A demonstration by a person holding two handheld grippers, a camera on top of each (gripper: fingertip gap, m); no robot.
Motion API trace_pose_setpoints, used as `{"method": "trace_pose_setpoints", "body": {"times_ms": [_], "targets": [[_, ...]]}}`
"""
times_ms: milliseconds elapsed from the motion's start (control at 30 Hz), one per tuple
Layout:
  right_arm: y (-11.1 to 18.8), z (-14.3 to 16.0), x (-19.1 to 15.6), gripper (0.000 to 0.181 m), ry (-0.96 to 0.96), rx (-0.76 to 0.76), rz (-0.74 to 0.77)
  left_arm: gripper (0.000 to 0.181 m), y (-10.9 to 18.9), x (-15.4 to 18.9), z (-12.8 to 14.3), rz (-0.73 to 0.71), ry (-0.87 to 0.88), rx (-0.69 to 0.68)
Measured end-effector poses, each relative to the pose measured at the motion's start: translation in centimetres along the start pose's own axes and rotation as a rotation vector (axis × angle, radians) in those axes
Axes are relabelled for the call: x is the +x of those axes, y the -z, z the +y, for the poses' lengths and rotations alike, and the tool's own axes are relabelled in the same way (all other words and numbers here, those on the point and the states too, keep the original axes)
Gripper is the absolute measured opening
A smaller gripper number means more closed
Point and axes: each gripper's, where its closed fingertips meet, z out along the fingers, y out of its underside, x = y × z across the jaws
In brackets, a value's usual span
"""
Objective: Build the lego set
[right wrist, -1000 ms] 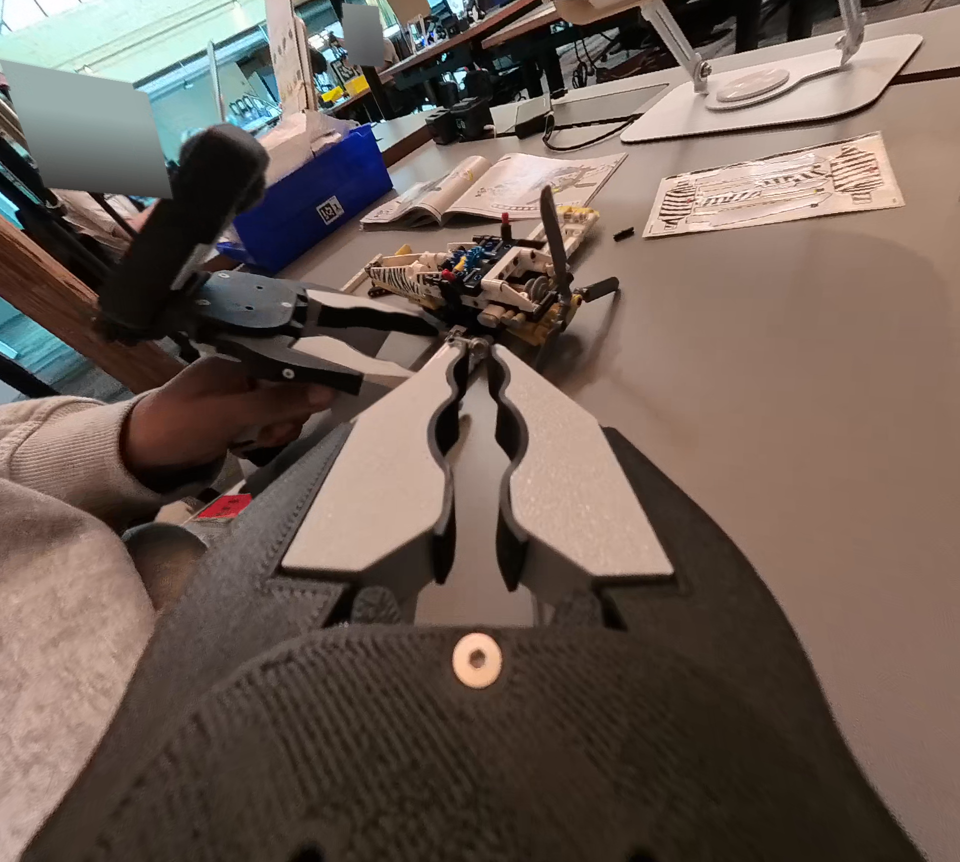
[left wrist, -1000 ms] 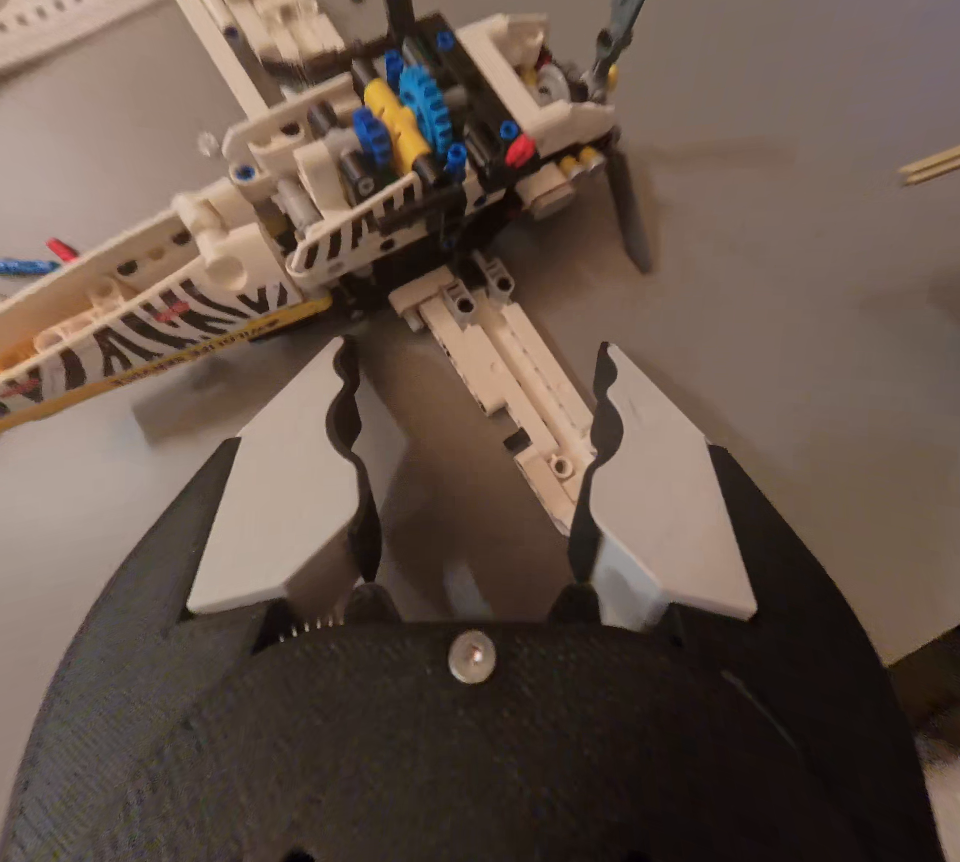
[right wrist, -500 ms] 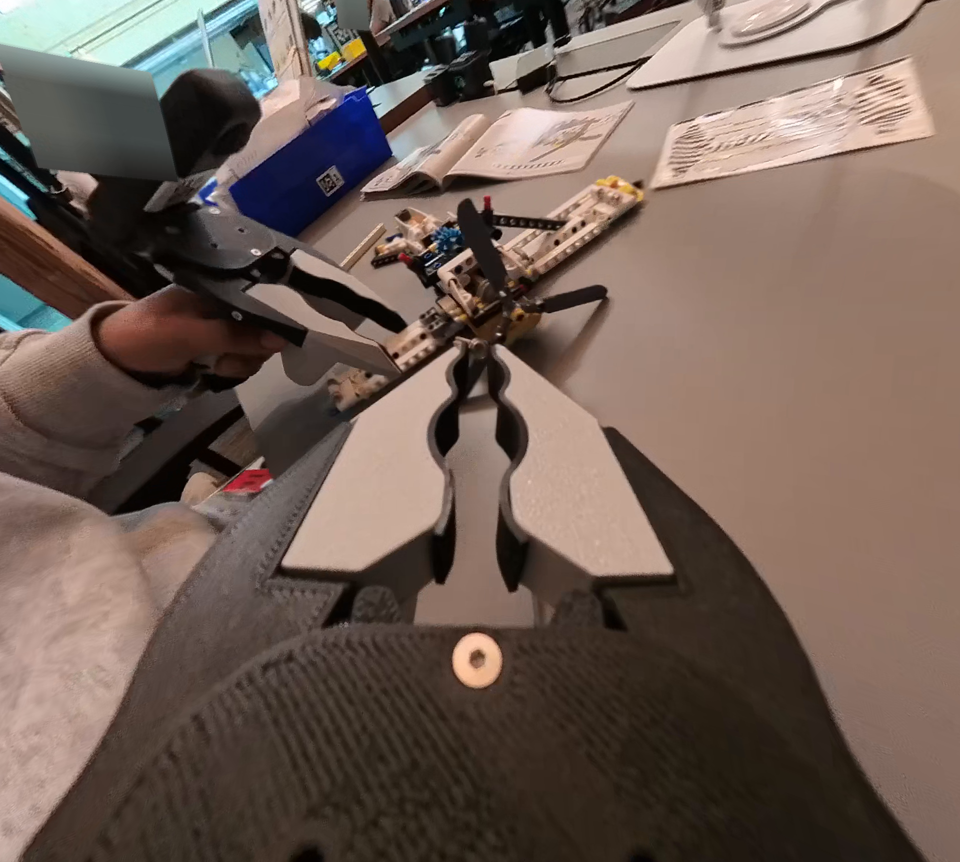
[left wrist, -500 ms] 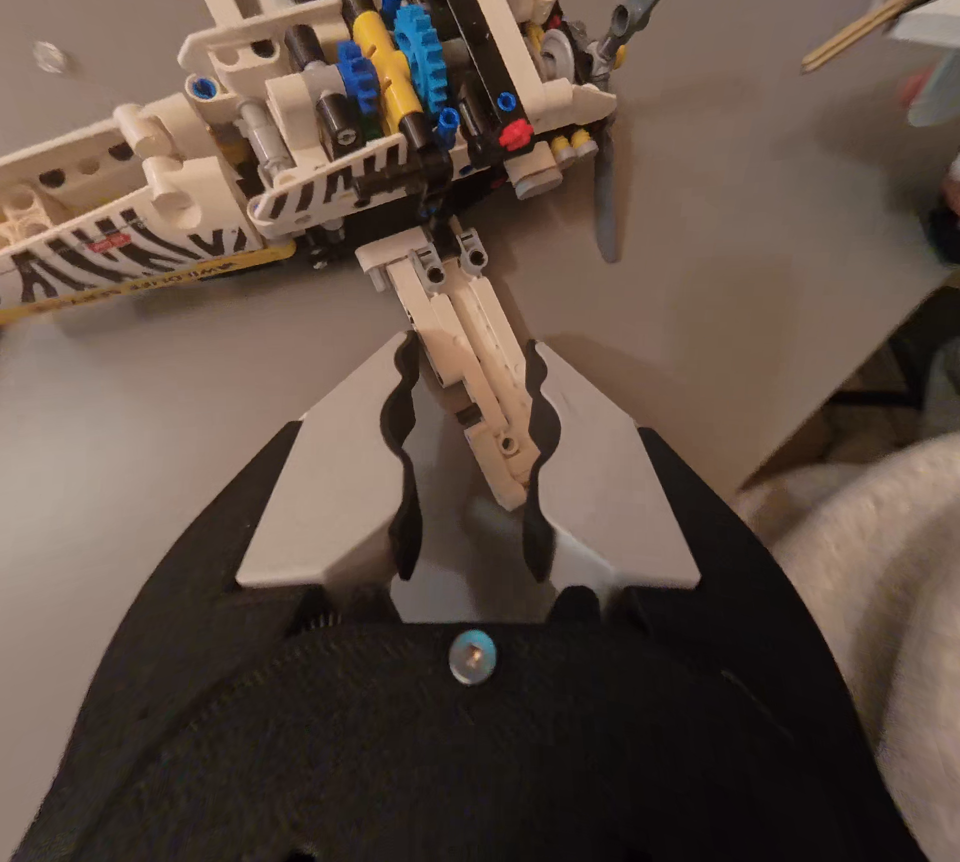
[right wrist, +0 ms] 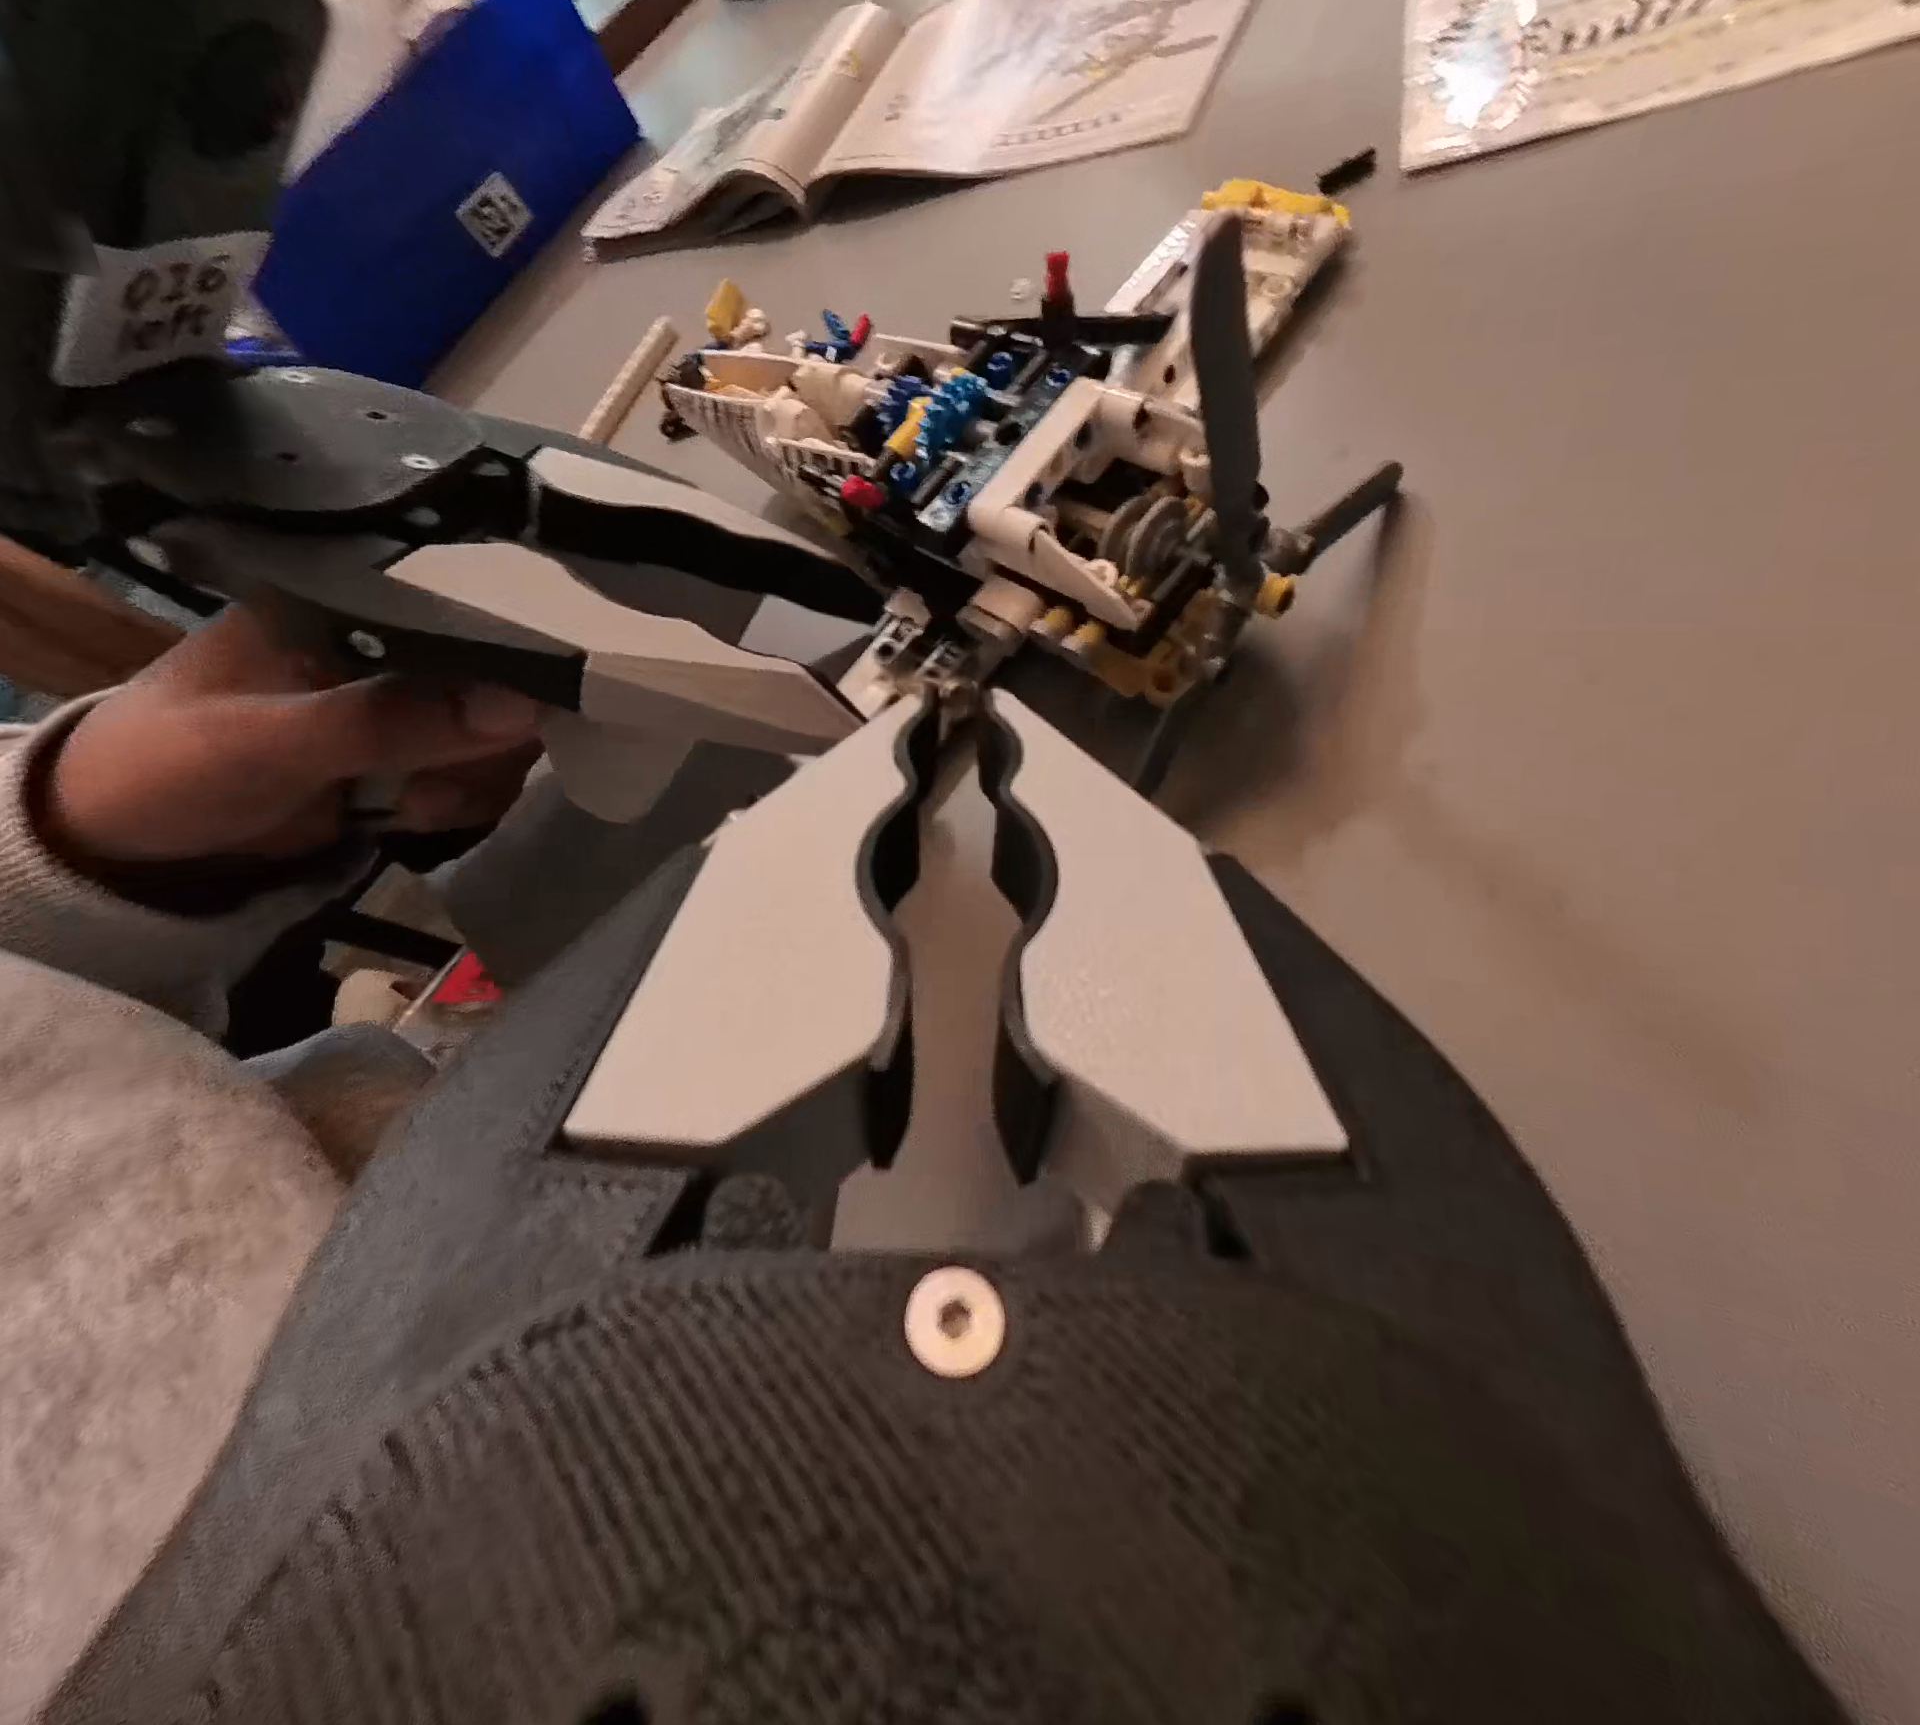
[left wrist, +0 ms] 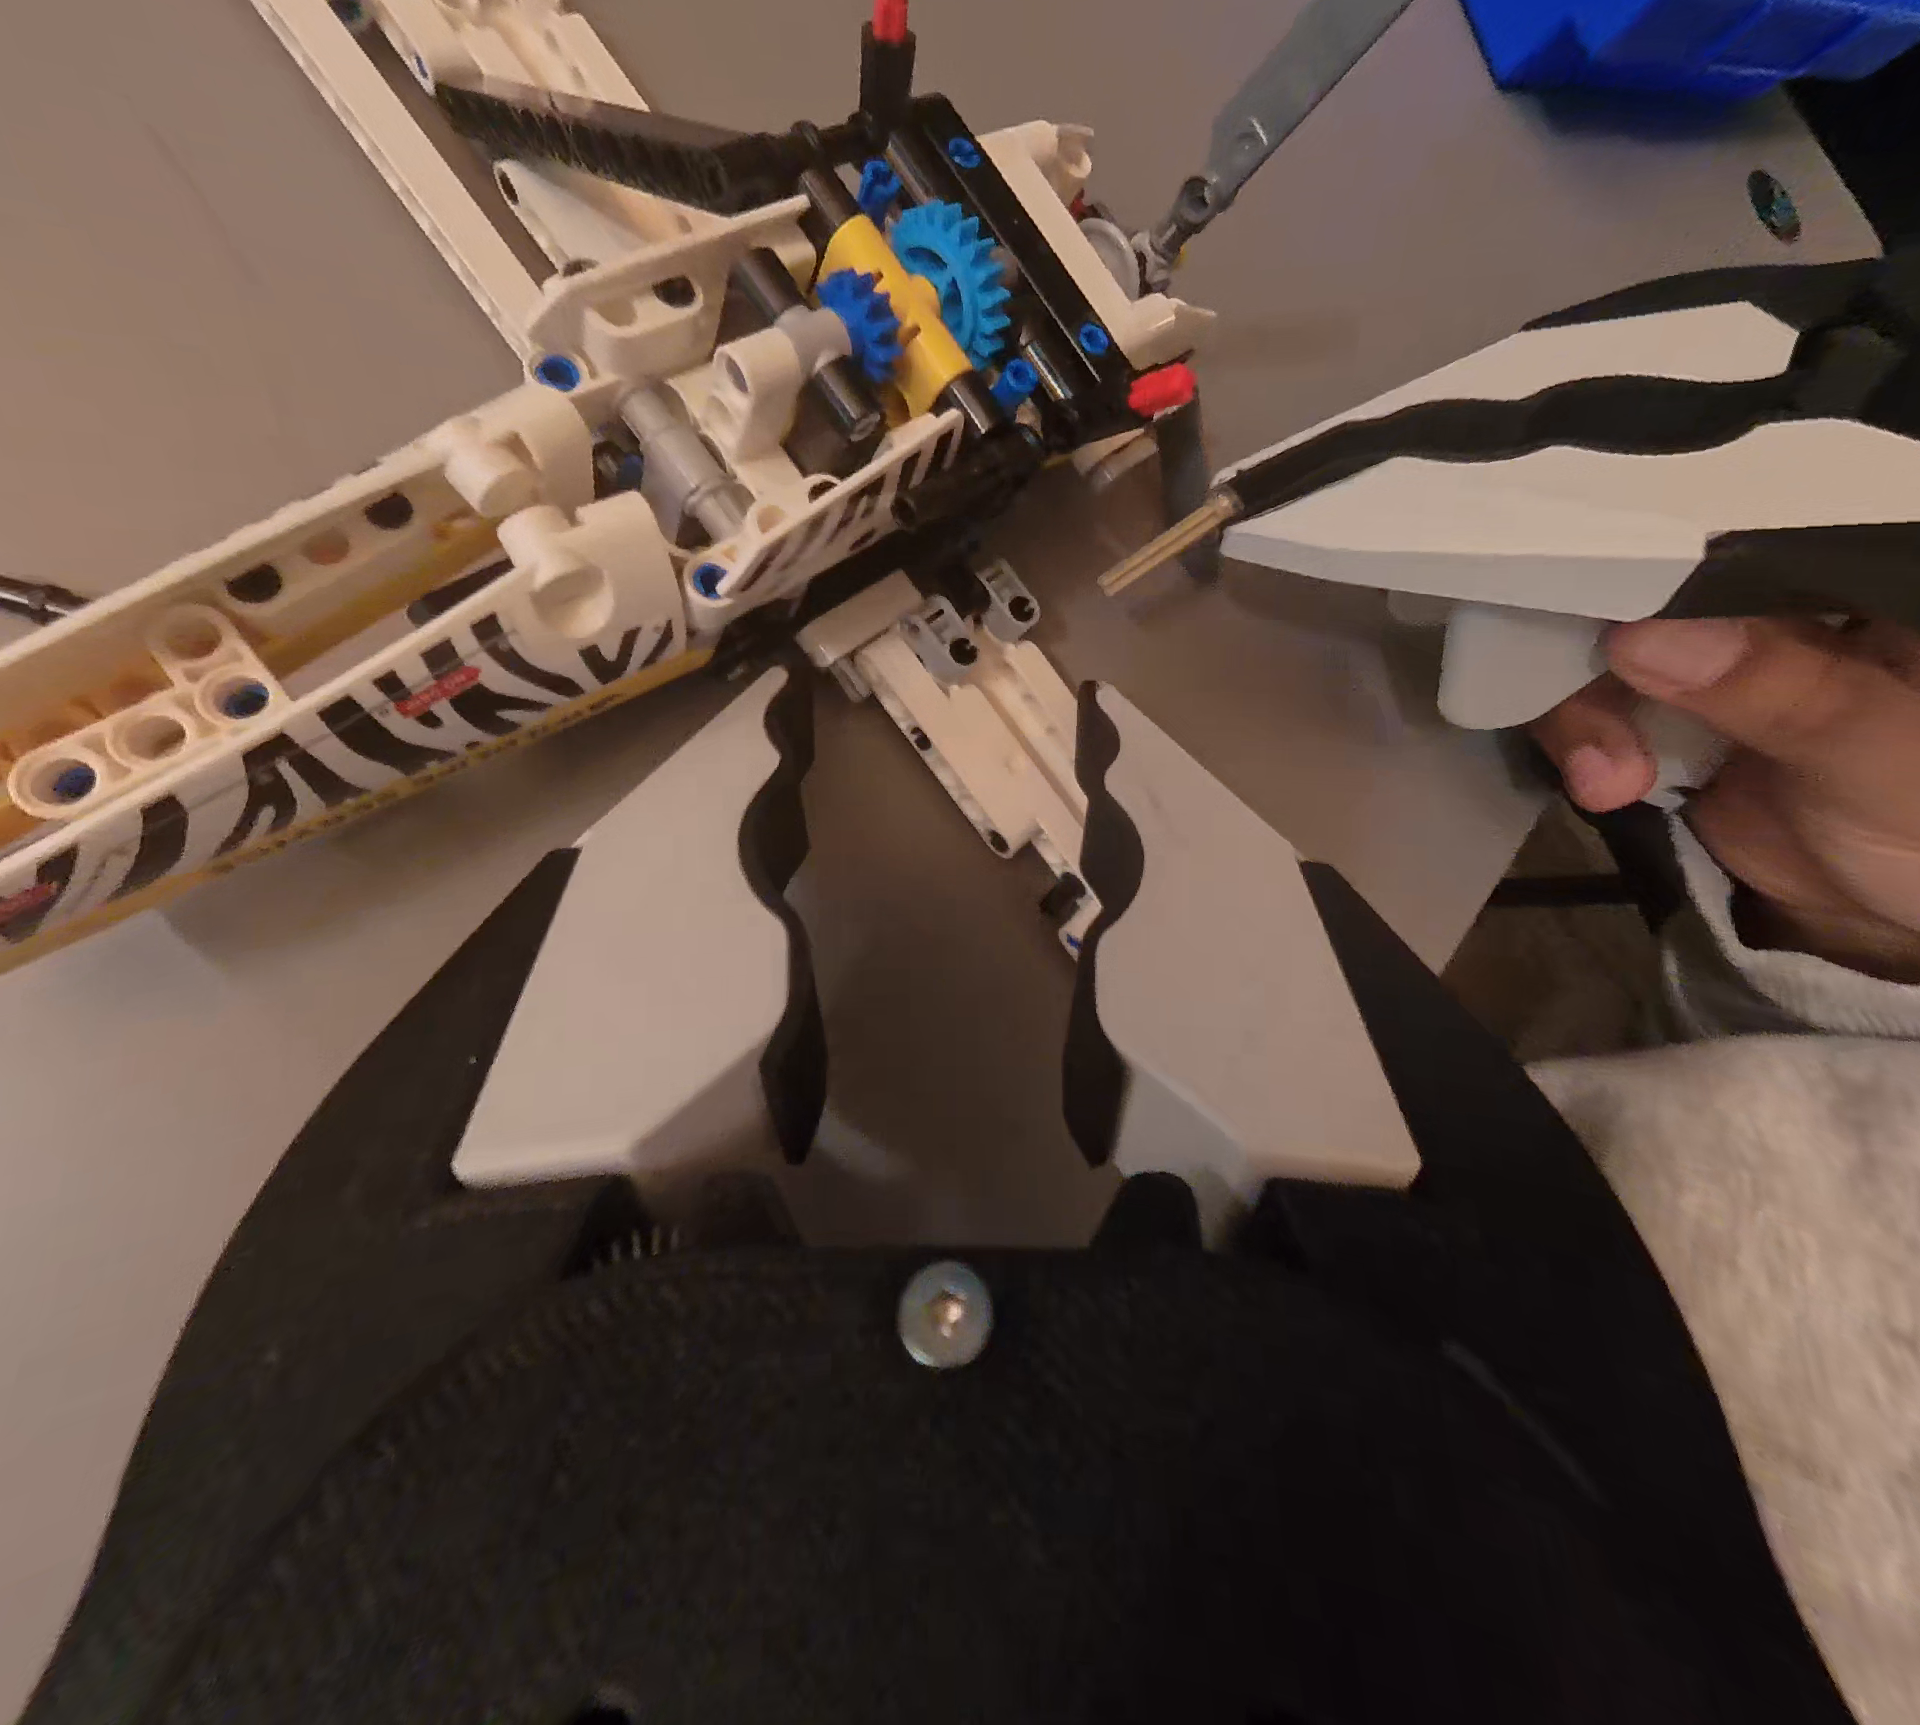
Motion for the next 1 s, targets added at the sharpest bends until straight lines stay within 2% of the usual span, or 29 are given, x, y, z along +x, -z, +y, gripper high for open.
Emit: {"method": "trace_pose_setpoints", "body": {"times_ms": [133,433,633,1000], "targets": [[-0.5,1.2,1.0,0.005,-0.053,-0.066,0.064,0.035,-0.1,-0.8,-0.1,-0.019,-0.026,0.018],[-1.2,1.2,1.7,0.005,-0.246,-0.042,0.057,0.029,0.1,-0.9,-0.4,0.118,0.056,0.053],[-1.2,0.9,1.7,0.004,-0.438,0.014,-0.038,0.026,0.2,-0.8,-0.6,0.184,0.104,0.061],[-1.5,0.8,1.9,0.004,-0.545,-0.01,-0.091,0.02,0.4,-1.0,-0.7,0.258,0.196,0.075]]}}
